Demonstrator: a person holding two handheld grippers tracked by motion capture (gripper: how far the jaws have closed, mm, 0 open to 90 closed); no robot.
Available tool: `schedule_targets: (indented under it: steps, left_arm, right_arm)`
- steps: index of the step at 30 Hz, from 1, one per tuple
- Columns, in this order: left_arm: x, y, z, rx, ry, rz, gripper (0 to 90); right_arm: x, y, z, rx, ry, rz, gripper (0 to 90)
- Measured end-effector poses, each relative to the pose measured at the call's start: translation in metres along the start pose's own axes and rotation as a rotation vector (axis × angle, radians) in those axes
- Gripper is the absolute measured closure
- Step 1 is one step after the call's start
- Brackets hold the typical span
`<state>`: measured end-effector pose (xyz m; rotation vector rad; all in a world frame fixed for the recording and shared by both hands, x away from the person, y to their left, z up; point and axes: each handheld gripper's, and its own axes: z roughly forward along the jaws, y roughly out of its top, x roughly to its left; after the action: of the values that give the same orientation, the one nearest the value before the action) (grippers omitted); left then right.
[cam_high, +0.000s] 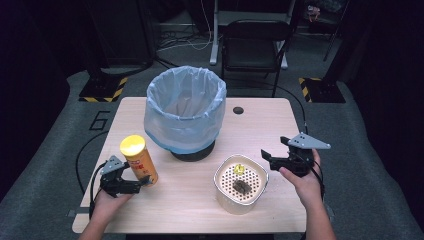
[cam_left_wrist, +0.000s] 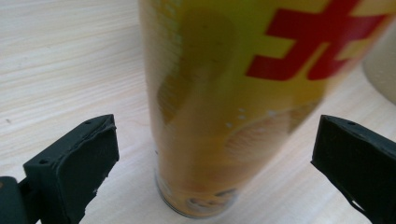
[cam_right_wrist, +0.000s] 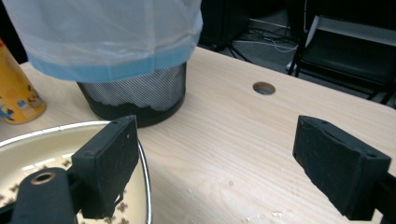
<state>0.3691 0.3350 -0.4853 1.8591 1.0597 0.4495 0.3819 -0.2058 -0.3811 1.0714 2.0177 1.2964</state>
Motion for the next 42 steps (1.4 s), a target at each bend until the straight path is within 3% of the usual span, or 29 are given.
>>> schedule_targets:
  steps: [5,8,9,11,12,13,17,25,29,37,42]
  left_arm:
    - [-0.001,0.002,0.003,-0.020,-0.005,0.005,0.5]
    - [-0.002,0.003,0.004,-0.012,-0.007,0.035,3.1]
    - [-0.001,0.003,0.004,-0.019,0.000,0.053,6.6]
    - [-0.003,0.002,0.004,-0.017,-0.018,0.043,19.3]
    - [-0.003,0.001,0.005,-0.020,0.000,0.055,19.3]
    - [-0.002,0.000,0.004,-0.007,-0.009,0.062,23.1]
    - [-0.003,0.003,0.002,-0.004,0.001,0.080,24.2]
    - [-0.005,0.012,-0.007,-0.018,-0.003,0.067,24.5]
    - [-0.007,0.024,-0.019,-0.021,-0.005,0.060,24.5]
    - [-0.012,0.045,-0.032,-0.005,-0.025,0.067,24.5]
    - [-0.017,0.069,-0.042,-0.005,-0.043,0.082,24.6]
  right_arm:
    - [-0.005,-0.011,-0.003,0.016,-0.030,0.018,14.1]
    - [-0.010,-0.017,-0.004,0.022,-0.034,0.030,14.2]
    - [-0.010,-0.019,-0.004,0.024,-0.040,0.040,14.2]
    - [-0.012,-0.021,-0.004,0.030,-0.043,0.041,14.2]
    - [-0.012,-0.023,-0.004,0.036,-0.045,0.048,14.3]
    - [-0.013,-0.027,-0.004,0.040,-0.047,0.057,14.5]
    - [-0.015,-0.034,-0.002,0.052,-0.052,0.067,14.8]
    - [-0.023,-0.046,0.003,0.073,-0.066,0.098,15.3]
    - [-0.029,-0.053,0.005,0.074,-0.076,0.129,15.6]
    - [-0.034,-0.064,0.009,0.108,-0.076,0.142,15.6]
    - [-0.034,-0.070,0.013,0.126,-0.075,0.148,15.6]
